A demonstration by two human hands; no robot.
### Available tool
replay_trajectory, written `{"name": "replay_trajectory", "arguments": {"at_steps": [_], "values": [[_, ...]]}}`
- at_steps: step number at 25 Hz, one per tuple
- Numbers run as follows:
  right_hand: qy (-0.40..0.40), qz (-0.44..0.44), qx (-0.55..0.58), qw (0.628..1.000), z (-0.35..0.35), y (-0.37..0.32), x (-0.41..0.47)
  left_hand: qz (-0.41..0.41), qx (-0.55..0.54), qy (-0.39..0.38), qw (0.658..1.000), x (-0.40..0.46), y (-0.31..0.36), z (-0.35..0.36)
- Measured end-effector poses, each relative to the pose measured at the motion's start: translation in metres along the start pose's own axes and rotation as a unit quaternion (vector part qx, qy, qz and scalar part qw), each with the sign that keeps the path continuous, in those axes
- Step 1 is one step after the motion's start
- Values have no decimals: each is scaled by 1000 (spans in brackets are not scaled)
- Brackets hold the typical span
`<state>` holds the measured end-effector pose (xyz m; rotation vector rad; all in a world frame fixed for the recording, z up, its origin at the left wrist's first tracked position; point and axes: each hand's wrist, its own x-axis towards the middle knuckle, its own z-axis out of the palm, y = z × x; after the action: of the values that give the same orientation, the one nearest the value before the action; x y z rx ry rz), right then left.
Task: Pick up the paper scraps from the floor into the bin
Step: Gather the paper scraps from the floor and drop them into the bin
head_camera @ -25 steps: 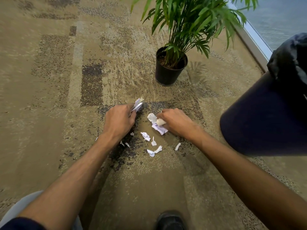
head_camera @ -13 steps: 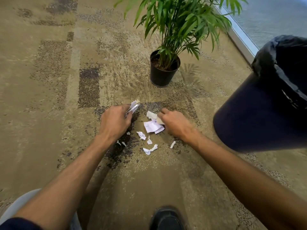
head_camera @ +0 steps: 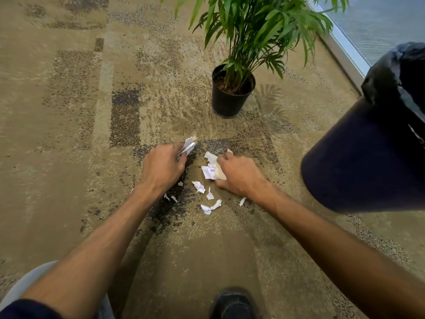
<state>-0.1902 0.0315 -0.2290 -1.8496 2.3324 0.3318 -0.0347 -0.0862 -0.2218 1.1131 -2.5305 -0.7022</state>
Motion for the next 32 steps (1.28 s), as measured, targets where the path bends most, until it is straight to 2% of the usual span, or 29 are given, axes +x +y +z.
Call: {"name": "replay_trajectory", "arguments": {"at_steps": [7,9,11,13,17,24,28,32], "values": [[43,-11,19,999,0,-13,-9,19,-8,-8,1000,-3,5,3],[63,7,66,996,0,-6,-12,12,-31,-7,999,-7,12,0],[89,60,189,976,-6,5,-19,7,-81,-4,997,-13,25,-7],[137,97,295,941,-18,17,-29,17,-103,28,994,-15,39,-16],[221,127,390,885,-72,48,-68,43,-165,65,983,-10,80,-37],[365,120,311,869,-188,88,-155,163,-255,97,948,7,210,-77],[389,158,285,862,-224,135,-199,227,-276,92,929,10,294,-83],[370,219,232,872,-227,194,-234,258,-208,33,943,26,365,-56]]}}
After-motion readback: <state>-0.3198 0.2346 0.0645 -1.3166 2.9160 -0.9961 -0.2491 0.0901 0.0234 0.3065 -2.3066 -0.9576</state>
